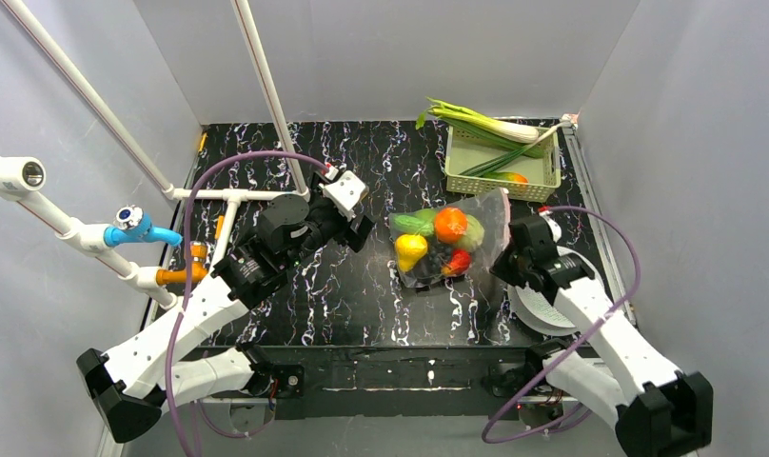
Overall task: Place the food in the zip-top bag and seal the zipper
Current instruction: Place the zipper food storage bag at the center of the board.
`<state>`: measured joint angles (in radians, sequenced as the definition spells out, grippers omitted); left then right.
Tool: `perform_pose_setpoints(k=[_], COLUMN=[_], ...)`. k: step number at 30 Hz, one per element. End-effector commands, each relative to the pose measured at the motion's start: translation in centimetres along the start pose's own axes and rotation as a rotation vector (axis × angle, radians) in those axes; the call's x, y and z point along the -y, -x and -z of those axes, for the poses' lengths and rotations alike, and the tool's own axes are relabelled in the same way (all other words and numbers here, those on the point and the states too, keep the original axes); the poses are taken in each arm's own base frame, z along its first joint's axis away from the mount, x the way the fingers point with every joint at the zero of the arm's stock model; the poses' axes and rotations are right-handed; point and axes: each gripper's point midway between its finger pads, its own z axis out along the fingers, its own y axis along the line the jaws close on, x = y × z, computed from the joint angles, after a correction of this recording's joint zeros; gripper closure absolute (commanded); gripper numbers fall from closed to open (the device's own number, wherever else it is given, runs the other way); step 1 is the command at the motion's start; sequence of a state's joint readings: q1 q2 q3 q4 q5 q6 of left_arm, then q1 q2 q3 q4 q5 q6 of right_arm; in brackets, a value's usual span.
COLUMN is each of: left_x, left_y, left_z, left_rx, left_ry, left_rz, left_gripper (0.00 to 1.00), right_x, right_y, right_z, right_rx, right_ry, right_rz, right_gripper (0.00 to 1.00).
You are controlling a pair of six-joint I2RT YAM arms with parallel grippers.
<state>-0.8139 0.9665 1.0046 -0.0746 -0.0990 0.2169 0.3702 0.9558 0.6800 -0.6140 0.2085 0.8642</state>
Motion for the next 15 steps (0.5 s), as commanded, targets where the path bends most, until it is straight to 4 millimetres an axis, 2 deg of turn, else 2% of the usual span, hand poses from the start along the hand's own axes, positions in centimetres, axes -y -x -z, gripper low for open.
perform_pose_setpoints(k=[1, 3, 4, 5, 8, 15], left_x=[-0.4, -0.5, -0.6, -0.5, -0.5, -0.9], left_y=[1.2, 1.2, 1.2, 1.2, 1.3, 2.0], left_z=[0.6, 0.6, 0.6, 0.6, 0.7, 1.2], left_rx=[0.049, 0.051, 0.052, 0.053, 0.058, 0.090], left_ry=[0.028, 0.034, 0.038, 0.038, 0.040, 0.067], left_rz=[0.006, 0.012, 0.014, 0.017, 0.030, 0.065], left_gripper=[0.21, 0.21, 0.20, 0.20, 0.16, 0.02], right_x=[1.2, 1.0, 0.8, 0.5, -0.9, -2.5], right_y=[-1.2, -1.1, -0.9, -0.8, 0.1, 4.7], right_z=[1.3, 2.0, 2.3, 2.7, 4.0, 8.7], right_rx=[-0.005, 0.021, 0.036, 0.046, 0.080, 0.256], right_ry=[0.013, 0.055, 0.078, 0.105, 0.194, 0.242], right_rz=[-0.069, -0.075, -0.070, -0.055, 0.006, 0.205], right_gripper=[0.99, 0.95, 0.89, 0.78, 0.58, 0.20])
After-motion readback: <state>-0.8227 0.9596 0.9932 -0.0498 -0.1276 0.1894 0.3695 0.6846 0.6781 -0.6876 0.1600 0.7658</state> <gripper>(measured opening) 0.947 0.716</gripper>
